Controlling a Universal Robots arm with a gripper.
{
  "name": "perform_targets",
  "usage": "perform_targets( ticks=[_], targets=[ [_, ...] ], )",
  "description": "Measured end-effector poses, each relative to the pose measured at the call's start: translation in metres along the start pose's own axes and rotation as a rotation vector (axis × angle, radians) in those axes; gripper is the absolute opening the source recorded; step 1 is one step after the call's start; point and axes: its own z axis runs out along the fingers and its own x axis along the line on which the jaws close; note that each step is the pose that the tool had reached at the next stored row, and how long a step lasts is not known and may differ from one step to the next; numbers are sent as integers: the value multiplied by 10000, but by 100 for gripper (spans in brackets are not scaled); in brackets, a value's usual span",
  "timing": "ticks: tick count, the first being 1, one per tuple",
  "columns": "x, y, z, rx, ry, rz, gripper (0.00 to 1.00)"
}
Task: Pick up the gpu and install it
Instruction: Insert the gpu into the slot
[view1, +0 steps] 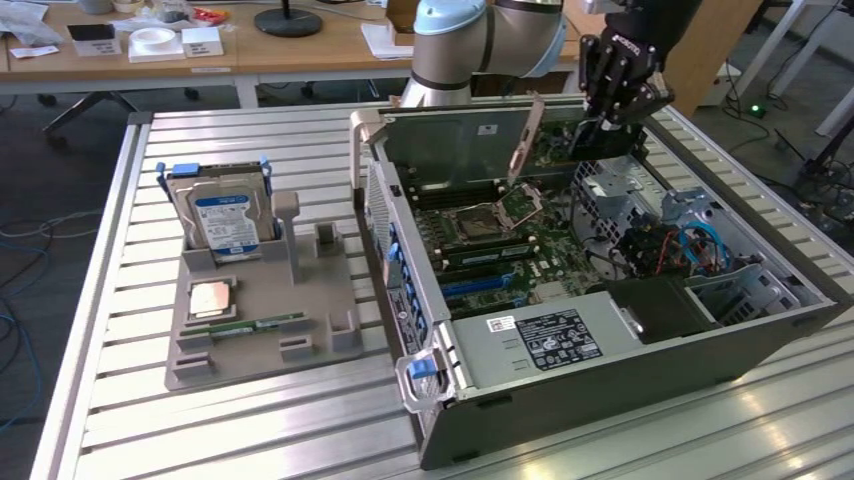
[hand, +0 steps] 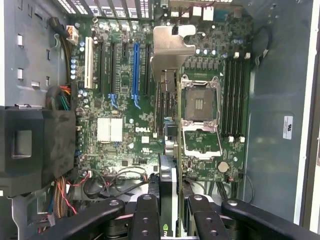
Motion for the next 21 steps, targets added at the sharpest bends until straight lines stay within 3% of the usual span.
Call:
perform_targets(
  ticks=[11, 21],
  targets=[
    [0, 149, 73, 10, 0, 51, 27],
    [3, 233, 194, 12, 1, 129, 27]
  ],
)
